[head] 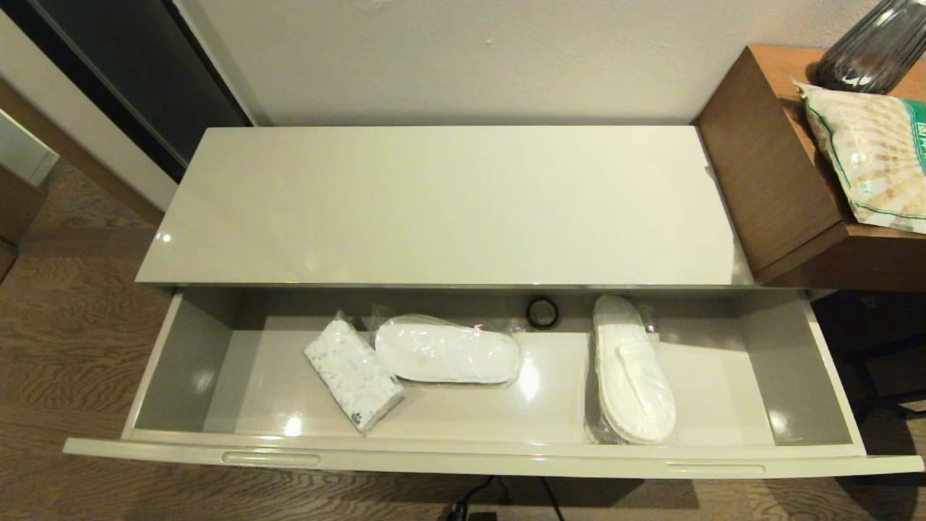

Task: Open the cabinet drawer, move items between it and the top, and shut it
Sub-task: Close the drawer

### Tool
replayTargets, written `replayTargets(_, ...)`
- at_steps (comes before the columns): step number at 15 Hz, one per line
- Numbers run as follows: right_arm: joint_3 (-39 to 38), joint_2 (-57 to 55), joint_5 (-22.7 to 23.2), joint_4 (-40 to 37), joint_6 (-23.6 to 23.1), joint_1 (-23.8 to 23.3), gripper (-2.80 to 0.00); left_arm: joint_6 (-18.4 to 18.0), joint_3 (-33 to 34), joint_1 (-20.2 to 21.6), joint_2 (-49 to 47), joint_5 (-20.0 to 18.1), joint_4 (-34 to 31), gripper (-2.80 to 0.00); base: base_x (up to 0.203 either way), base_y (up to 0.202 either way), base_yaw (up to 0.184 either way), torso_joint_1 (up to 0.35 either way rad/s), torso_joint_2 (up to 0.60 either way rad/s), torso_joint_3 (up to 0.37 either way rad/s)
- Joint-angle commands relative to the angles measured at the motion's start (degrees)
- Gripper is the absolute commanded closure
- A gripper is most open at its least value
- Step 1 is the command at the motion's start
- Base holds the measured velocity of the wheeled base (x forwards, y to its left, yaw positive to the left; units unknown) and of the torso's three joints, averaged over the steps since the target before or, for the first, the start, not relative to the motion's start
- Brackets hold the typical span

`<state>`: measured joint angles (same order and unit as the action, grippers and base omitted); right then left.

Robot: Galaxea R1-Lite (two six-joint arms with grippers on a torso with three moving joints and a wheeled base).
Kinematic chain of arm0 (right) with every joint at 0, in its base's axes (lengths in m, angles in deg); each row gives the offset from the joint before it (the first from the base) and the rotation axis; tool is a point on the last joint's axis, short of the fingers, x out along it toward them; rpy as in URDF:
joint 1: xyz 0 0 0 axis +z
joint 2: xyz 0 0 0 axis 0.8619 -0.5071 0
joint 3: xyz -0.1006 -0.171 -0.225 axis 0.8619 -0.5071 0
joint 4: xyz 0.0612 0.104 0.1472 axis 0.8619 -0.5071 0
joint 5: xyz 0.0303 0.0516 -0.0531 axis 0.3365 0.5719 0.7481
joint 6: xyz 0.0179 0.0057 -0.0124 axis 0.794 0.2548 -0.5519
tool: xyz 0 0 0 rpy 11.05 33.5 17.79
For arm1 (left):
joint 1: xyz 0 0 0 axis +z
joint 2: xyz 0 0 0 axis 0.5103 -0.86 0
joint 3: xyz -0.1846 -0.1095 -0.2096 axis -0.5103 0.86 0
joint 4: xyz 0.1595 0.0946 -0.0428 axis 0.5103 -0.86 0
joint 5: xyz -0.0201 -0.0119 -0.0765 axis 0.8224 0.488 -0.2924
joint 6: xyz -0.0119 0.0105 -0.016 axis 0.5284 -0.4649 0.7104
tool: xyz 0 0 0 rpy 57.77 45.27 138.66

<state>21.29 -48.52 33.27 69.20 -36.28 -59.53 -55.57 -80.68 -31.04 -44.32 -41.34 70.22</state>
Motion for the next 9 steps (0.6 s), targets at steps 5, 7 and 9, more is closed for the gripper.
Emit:
replayTargets(5,21.1,0.0,2.6,-13.1,-0.4,0.1,0.0,0.0,0.0,0.0,0.1,0.0,0.0,0.0,0.0,0.0,0.0,0.0,0.0,0.0)
replayTargets(7,33.6,0.0,4.9,-24.8,0.5,0.1,0.0,0.0,0.0,0.0,0.1,0.0,0.0,0.0,0.0,0.0,0.0,0.0,0.0,0.0)
replayTargets(9,36.5,0.0,10.3,-29.5,0.7,0.1,0.0,0.0,0.0,0.0,0.1,0.0,0.0,0.0,0.0,0.0,0.0,0.0,0.0,0.0)
